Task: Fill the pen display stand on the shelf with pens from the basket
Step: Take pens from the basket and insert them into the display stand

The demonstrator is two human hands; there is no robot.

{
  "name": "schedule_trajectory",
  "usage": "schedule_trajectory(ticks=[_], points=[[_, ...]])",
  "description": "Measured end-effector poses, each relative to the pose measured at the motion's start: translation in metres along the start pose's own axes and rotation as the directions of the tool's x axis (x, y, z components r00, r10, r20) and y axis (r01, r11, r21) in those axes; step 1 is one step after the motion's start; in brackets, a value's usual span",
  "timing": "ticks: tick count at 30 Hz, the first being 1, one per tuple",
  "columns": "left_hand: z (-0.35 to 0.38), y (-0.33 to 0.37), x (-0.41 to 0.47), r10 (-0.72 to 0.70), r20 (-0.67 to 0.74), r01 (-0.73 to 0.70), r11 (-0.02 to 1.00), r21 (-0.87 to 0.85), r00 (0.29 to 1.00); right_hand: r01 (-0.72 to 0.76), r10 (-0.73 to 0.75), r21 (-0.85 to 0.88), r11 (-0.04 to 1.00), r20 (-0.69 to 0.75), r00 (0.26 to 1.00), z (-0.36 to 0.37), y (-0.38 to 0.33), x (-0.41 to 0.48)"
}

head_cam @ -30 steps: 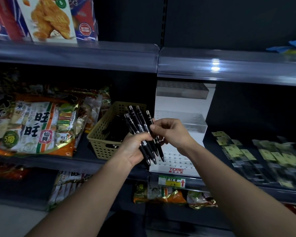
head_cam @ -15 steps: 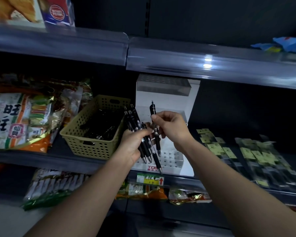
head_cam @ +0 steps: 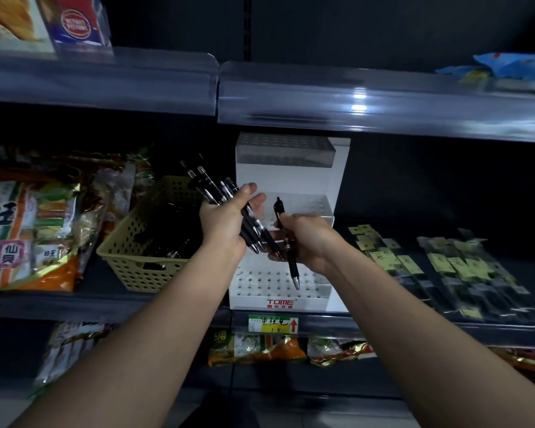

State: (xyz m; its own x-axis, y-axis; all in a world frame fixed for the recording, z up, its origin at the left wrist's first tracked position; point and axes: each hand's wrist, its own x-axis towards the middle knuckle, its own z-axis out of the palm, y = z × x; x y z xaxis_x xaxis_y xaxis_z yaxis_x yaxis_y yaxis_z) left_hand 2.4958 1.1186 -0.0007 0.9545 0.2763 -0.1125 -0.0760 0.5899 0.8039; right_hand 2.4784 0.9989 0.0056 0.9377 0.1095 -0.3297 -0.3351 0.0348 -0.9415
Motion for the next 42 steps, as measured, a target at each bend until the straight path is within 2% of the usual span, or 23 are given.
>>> schedule_trajectory(ticks=[3, 9, 14, 17, 21, 26, 31, 34, 42], points=[[-0.003, -0.001, -0.002, 0.026, -0.001, -0.026, 1.0, 0.015, 1.0, 0.004, -0.002, 0.046, 0.999, -0.039, 0.999, 0.012, -0.003, 0.001], [-0.013, 0.001, -0.005, -0.01, -0.001, 0.01, 0.999, 0.045, 1.0, 0.049, -0.05, -0.009, 0.999, -0.04, 0.998, 0.023, -0.004, -0.002], [-0.02, 0.003, -0.007, -0.034, -0.04, 0.039, 0.992, 0.118, 0.999, 0.2, -0.209, -0.082, 0.976, -0.123, 0.97, 0.019, -0.01, 0.008], [-0.026, -0.003, -0.009, -0.091, -0.003, 0.09, 0.973, 0.214, 0.996, 0.272, -0.27, 0.005, 0.962, -0.117, 0.956, 0.021, -0.015, 0.012], [-0.031, -0.008, -0.013, -0.16, 0.061, 0.143, 0.965, 0.218, 0.985, 0.341, -0.331, 0.101, 0.935, -0.104, 0.938, 0.025, -0.018, 0.016], [-0.031, -0.01, -0.016, -0.191, 0.14, 0.16, 0.966, 0.205, 0.972, 0.41, -0.401, 0.086, 0.908, -0.107, 0.91, 0.028, -0.018, 0.023], [-0.032, -0.011, -0.013, -0.171, 0.14, 0.154, 0.98, 0.129, 0.975, 0.429, -0.416, 0.078, 0.9, -0.142, 0.898, 0.027, -0.021, 0.029], [-0.033, -0.014, -0.012, -0.173, 0.153, 0.152, 0.978, 0.139, 0.973, 0.425, -0.41, 0.079, 0.902, -0.159, 0.898, 0.027, -0.021, 0.034], [-0.034, -0.018, -0.007, -0.103, 0.038, 0.099, 0.991, 0.095, 0.994, 0.386, -0.387, -0.028, 0.922, -0.078, 0.919, 0.026, -0.017, 0.037]])
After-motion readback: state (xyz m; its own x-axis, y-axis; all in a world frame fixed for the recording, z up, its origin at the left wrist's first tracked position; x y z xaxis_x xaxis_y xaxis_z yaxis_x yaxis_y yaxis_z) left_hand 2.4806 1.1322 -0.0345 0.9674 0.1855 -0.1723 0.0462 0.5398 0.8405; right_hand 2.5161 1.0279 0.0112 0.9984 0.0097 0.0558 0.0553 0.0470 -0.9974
